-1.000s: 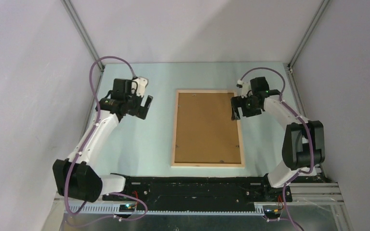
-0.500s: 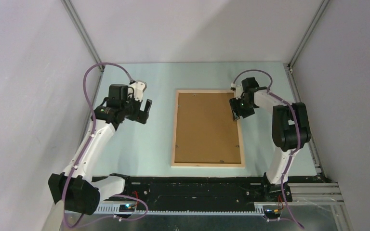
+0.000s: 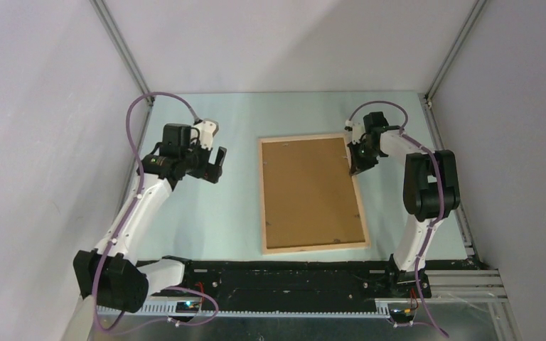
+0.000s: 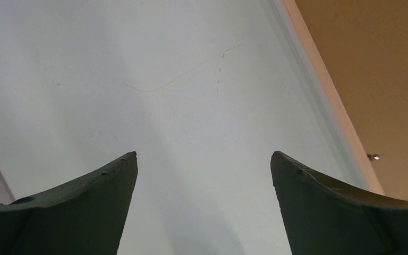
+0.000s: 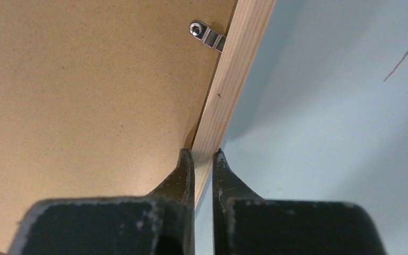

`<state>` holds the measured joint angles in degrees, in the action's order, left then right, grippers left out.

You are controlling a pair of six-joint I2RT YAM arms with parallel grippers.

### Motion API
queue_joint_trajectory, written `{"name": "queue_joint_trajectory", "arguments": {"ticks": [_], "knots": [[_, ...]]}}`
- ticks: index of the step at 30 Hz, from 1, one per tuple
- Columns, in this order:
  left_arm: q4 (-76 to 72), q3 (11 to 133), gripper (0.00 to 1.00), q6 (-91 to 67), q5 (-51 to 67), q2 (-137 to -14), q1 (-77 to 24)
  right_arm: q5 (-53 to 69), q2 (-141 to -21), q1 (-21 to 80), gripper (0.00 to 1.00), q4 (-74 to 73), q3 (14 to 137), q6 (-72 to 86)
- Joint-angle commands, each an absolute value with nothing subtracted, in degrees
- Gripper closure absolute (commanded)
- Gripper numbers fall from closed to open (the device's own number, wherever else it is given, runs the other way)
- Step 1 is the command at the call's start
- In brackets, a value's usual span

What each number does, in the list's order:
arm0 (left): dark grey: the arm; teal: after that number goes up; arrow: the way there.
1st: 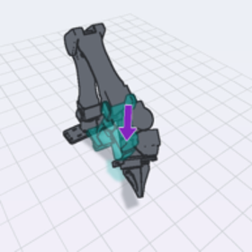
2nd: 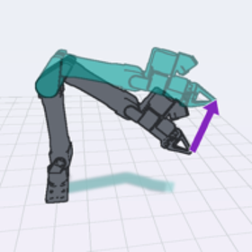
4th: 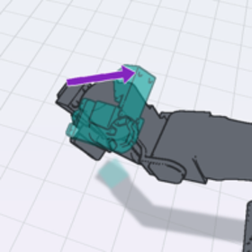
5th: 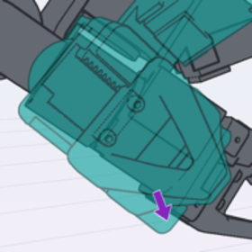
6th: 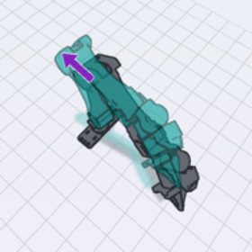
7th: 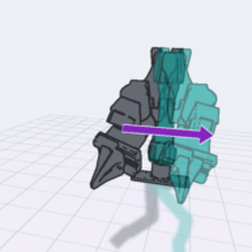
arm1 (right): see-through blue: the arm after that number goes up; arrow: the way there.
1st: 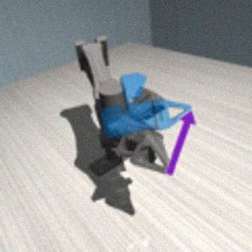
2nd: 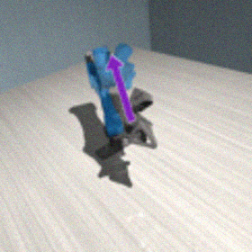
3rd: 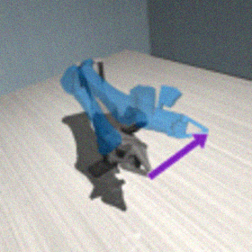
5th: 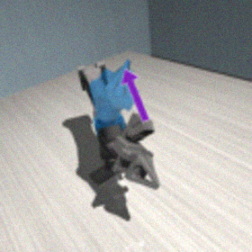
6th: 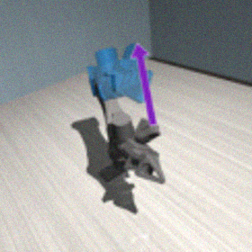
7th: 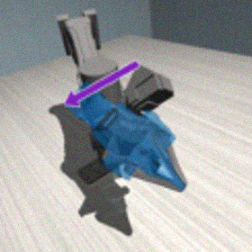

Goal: Put the photo into the frame

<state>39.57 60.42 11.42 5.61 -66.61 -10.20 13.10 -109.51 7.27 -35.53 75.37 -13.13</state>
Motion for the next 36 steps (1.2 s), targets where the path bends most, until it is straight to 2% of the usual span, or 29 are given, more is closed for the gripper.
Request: {"name": "queue_joint_trajectory", "arguments": {"ticks": [1,10,26,36], "knots": [[37.8,63.5,0.00,10.7,8.5,-70.0,-9.9,15.1,-110.2,7.4,1.00,-39.1,76.5,-26.3],[37.0,64.5,0.00,10.6,9.9,-75.6,-9.8,11.3,-113.5,13.7,1.00,-41.3,79.7,-39.4],[37.0,65.5,0.00,11.7,9.8,-78.0,-9.8,8.2,-135.6,20.1,1.00,-53.5,116.7,-45.2],[36.7,66.6,0.00,10.8,10.9,-80.5,-9.9,6.1,-136.3,23.5,1.00,-44.9,117.0,-57.6]]}}
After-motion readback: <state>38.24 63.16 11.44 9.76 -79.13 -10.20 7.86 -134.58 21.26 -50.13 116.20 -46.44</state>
